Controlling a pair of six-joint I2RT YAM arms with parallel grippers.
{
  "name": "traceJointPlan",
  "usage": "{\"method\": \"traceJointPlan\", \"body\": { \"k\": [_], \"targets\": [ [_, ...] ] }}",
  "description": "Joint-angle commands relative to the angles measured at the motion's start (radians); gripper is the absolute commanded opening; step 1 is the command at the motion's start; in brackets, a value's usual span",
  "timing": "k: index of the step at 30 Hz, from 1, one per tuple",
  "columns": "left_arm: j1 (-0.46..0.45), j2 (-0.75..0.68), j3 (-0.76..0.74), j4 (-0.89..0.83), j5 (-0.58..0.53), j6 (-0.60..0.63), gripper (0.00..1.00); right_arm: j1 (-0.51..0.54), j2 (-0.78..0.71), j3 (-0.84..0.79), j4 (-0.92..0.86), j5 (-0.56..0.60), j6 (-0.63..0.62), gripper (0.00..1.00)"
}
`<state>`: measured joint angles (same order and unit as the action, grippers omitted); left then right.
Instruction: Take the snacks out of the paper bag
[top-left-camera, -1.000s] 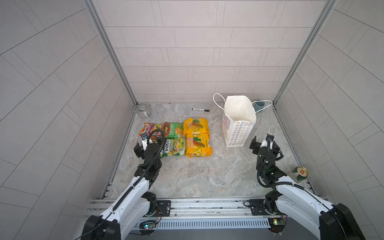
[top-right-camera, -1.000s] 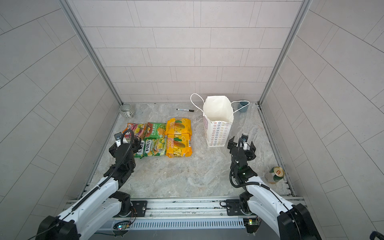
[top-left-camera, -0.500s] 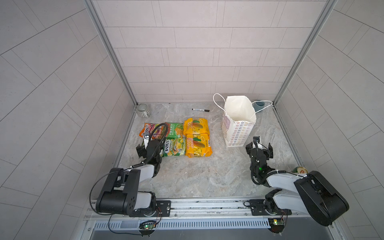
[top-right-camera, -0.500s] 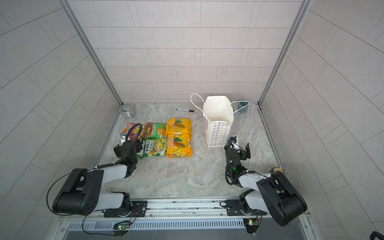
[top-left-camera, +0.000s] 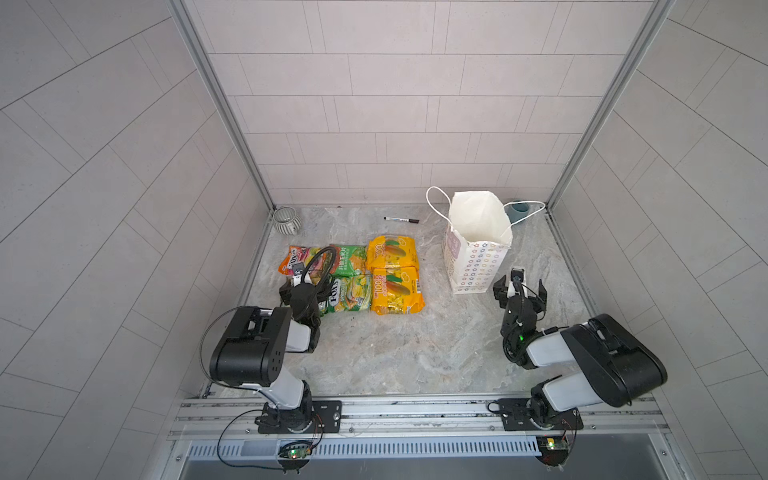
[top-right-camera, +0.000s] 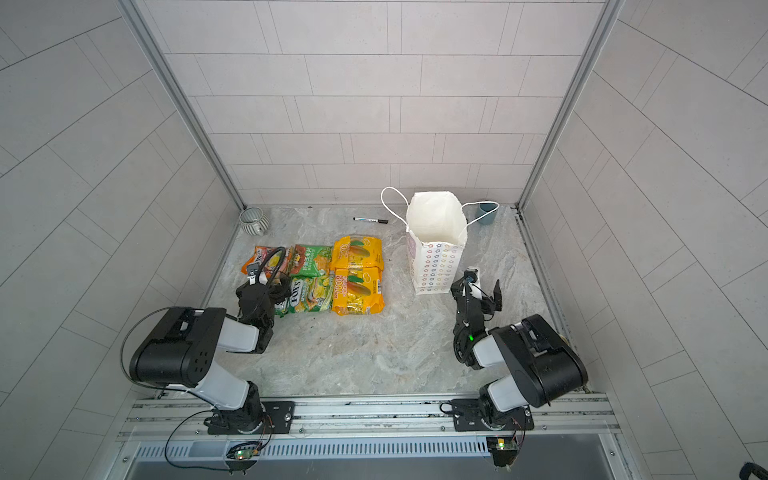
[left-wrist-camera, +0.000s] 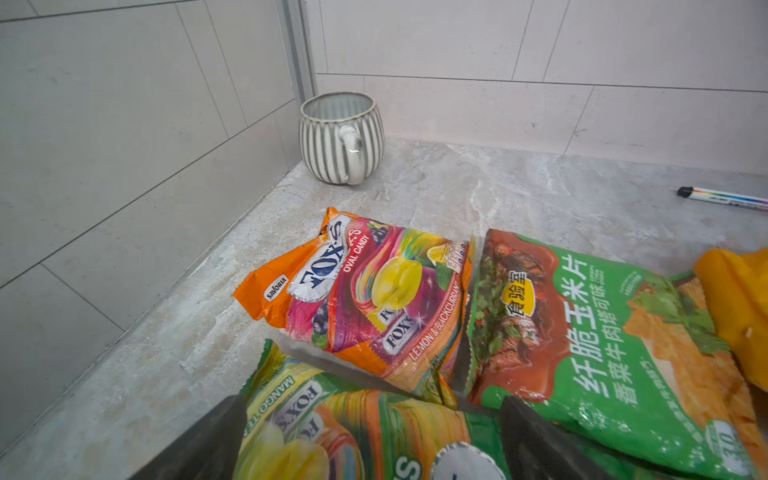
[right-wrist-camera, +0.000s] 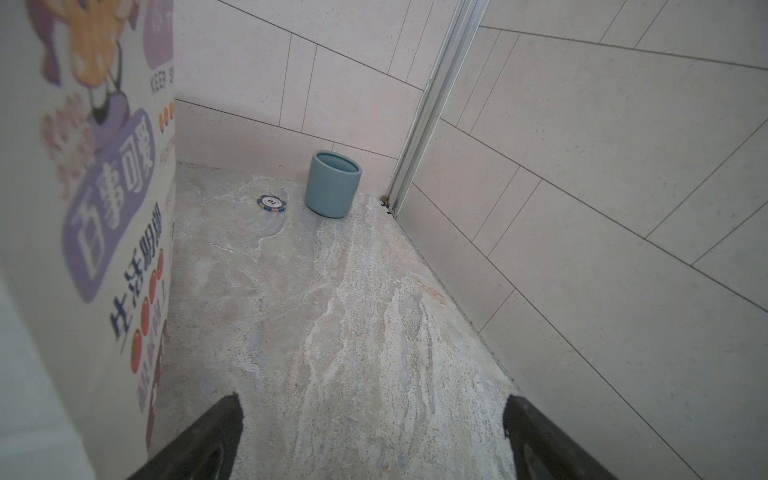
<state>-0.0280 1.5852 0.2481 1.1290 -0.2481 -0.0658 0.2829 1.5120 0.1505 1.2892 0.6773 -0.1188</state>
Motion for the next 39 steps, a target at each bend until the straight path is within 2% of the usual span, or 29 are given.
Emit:
{"method": "traceJointPlan", "body": {
  "k": [1,6,15,18,23,25,28,33,39],
  "targets": [
    [0.004,0.01,-0.015,0.1,0.062,0.026,1.0,-0.018,0.062,0.009,0.135,-0.034,0.022,0.99],
    [0.004,0.012,-0.01,0.09,0.089,0.035,1.0,-0.028,0.082,0.014,0.135,-0.066,0.026,0.99],
    [0.028,0.0,0.083,-0.084,0.1,0.012,1.0,-0.039,0.087,0.026,0.128,-0.077,0.032,1.0],
    [0.032,-0.004,0.124,-0.173,0.09,0.0,1.0,-0.045,0.072,0.059,0.043,-0.094,0.037,1.0],
    [0.033,-0.001,0.12,-0.162,0.091,0.0,1.0,-0.061,0.07,0.069,0.013,-0.126,0.052,1.0],
    [0.031,-0.002,0.118,-0.159,0.092,0.002,1.0,-0.086,0.071,0.081,-0.056,-0.18,0.077,1.0],
    [0.031,-0.003,0.123,-0.166,0.113,0.01,1.0,-0.092,0.113,0.106,-0.03,-0.208,0.056,1.0],
    [0.031,-0.002,0.123,-0.166,0.115,0.011,1.0,-0.183,0.059,0.207,-0.315,-0.424,0.111,1.0],
    [0.031,-0.001,0.124,-0.166,0.115,0.011,1.0,-0.214,0.061,0.227,-0.355,-0.47,0.137,1.0]
  ]
}}
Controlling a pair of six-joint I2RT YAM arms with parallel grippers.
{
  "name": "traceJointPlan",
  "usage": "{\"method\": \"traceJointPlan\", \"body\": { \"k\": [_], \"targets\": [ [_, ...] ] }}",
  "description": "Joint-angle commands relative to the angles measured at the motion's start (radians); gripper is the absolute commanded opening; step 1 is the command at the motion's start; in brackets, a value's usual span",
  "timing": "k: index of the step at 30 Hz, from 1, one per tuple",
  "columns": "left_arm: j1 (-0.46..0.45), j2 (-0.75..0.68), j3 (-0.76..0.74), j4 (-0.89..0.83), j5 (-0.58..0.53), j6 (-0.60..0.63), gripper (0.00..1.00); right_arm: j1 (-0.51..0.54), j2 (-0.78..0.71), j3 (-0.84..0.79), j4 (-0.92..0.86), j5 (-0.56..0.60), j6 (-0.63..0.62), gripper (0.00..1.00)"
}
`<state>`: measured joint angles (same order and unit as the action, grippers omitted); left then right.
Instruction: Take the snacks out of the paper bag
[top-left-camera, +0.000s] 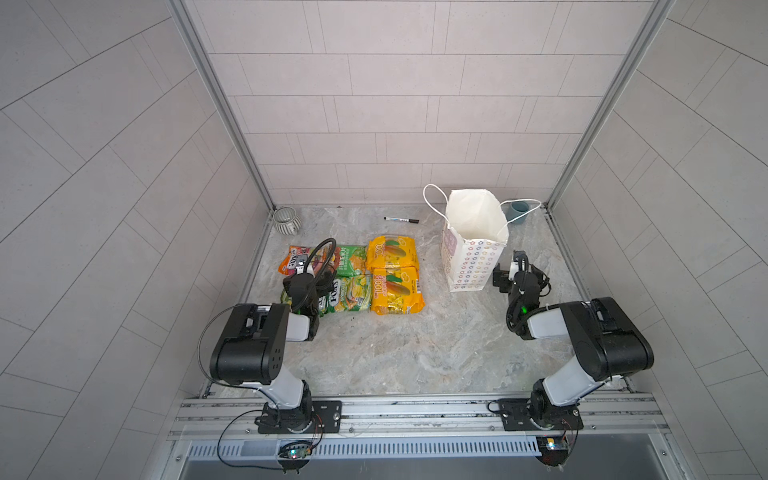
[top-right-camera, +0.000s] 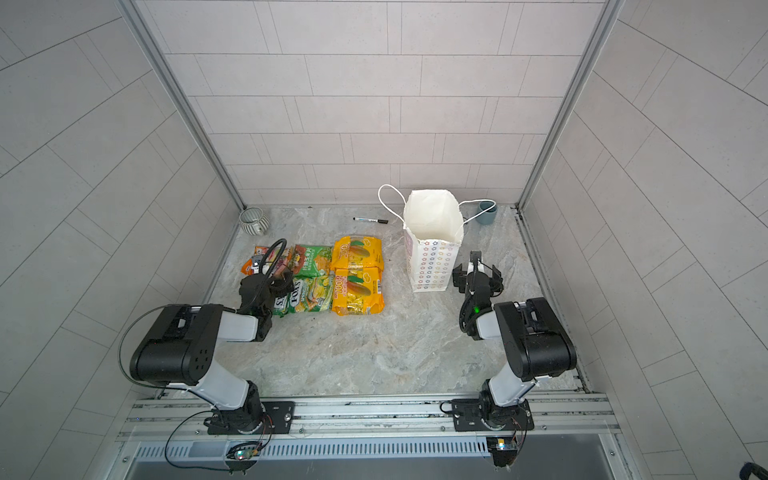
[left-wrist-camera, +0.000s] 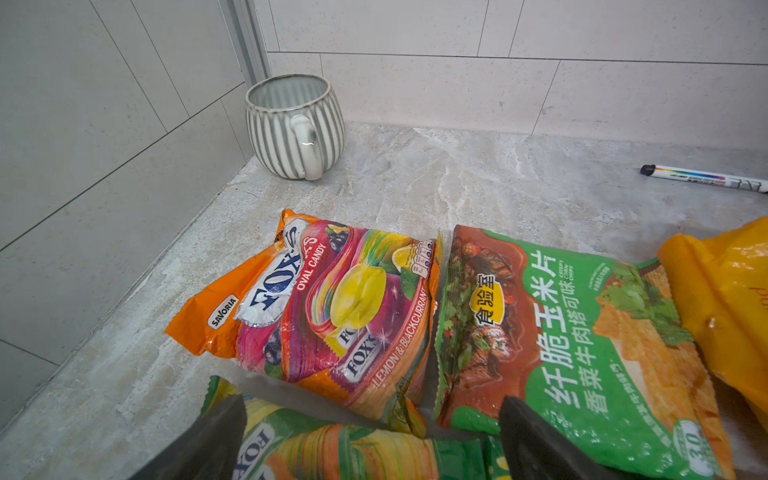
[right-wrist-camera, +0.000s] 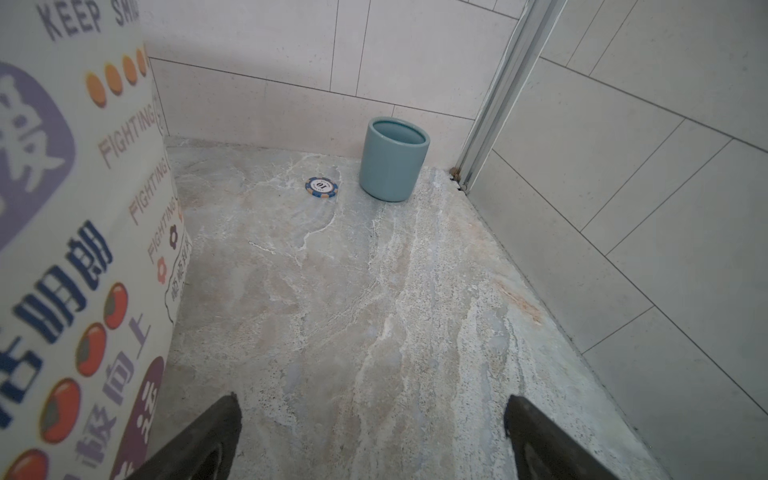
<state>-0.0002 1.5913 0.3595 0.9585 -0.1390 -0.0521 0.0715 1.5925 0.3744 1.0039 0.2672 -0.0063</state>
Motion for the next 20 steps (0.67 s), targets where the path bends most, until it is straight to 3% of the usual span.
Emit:
{"method": "traceJointPlan", "body": {
  "k": [1,20],
  "targets": [
    [0.004,-0.009,0.012,0.004,0.006,-0.003,1.0,-0.003,-0.02,0.002,-0.068,-0.06,0.025,1.0],
    [0.003,-0.008,0.015,-0.001,0.007,-0.002,1.0,-0.012,-0.015,-0.005,-0.048,-0.08,0.026,0.99]
  ]
}}
